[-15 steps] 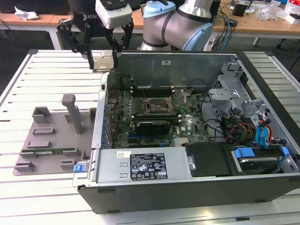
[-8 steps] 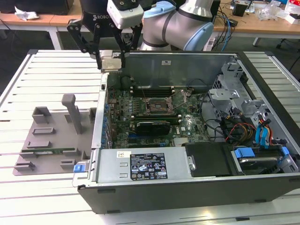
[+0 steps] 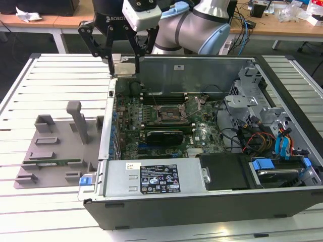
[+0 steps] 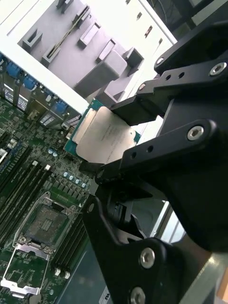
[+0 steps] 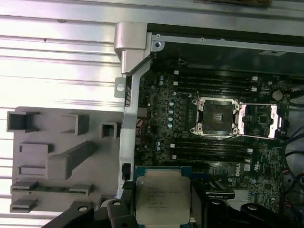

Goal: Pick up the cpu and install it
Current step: 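Pick up the cpu and move it towards the insertion slot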

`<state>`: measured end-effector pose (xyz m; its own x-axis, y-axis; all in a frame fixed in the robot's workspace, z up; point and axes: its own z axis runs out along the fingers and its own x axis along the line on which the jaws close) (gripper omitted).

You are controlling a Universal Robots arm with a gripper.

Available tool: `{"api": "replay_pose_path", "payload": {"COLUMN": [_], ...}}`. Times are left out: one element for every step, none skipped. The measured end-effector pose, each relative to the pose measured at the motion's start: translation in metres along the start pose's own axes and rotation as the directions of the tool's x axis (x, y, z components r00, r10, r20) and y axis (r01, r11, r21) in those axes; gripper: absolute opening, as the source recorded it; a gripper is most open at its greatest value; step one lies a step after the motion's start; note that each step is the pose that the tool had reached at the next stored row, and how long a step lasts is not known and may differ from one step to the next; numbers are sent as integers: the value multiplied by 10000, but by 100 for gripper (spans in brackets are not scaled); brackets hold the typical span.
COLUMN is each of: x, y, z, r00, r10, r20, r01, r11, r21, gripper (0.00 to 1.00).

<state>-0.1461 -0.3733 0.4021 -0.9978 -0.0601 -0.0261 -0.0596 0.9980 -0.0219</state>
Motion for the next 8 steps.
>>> {"api": "replay_pose_path", "payload": {"x": [-12, -38, -54, -67, -86, -99, -114, -124], "y": [-1, -2, -3, -3, -4, -4, -5, -5], "z": [1, 2, 4, 5, 7, 9, 12, 15], "r00": [10000, 10000, 10000, 10000, 10000, 10000, 10000, 10000], "r10": [0, -1, -1, -1, -1, -1, -1, -1], "r20": [-1, -1, -1, -1, -1, -1, -1, -1], "r01": [0, 1, 1, 1, 1, 1, 1, 1], "r11": [10000, 10000, 10000, 10000, 10000, 10000, 10000, 10000], "r21": [2, 6, 10, 13, 17, 19, 22, 22], "gripper": [55, 55, 55, 55, 55, 55, 55, 55]}}
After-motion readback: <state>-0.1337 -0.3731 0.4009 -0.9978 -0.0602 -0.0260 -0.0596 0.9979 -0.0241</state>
